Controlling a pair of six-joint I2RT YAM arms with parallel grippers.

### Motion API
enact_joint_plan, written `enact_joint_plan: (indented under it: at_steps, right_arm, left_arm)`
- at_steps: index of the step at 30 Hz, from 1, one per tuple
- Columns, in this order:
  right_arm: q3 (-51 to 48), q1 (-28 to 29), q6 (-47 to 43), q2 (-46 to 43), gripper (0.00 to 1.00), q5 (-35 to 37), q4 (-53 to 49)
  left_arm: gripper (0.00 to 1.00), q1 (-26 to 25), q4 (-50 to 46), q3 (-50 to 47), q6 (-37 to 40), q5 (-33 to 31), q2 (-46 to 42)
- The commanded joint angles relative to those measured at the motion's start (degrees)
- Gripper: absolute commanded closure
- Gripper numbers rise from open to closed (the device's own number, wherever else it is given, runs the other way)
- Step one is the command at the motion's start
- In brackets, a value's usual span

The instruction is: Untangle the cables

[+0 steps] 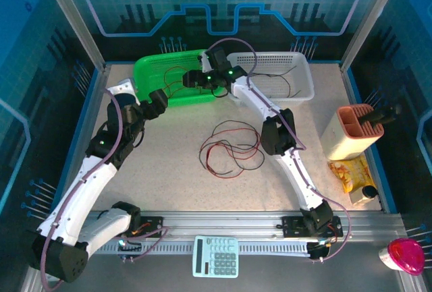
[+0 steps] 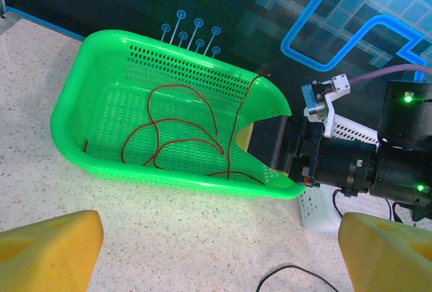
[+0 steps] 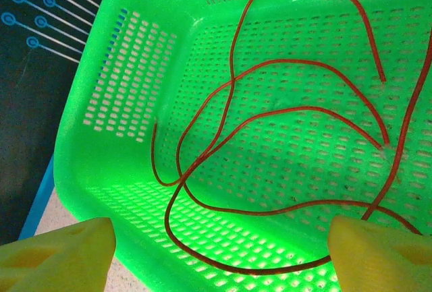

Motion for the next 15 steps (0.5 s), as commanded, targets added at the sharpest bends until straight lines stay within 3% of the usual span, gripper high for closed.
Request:
enact_joint_plan:
  at_steps: [1,15]
  right_arm:
    - [1.9,1.61,-2.14,-5.27,0.13,-2.14,-1.72]
    - [4.31,3.71,-1.32,-13.34,0.07,-6.01,-0.89]
  left_arm:
    - [0.09,0.48,-1.04,0.35,-1.0,0.7,-0.99]
    - [0.08,0.48,-1.94,-0.25,-0.92,-0.26,-2.79]
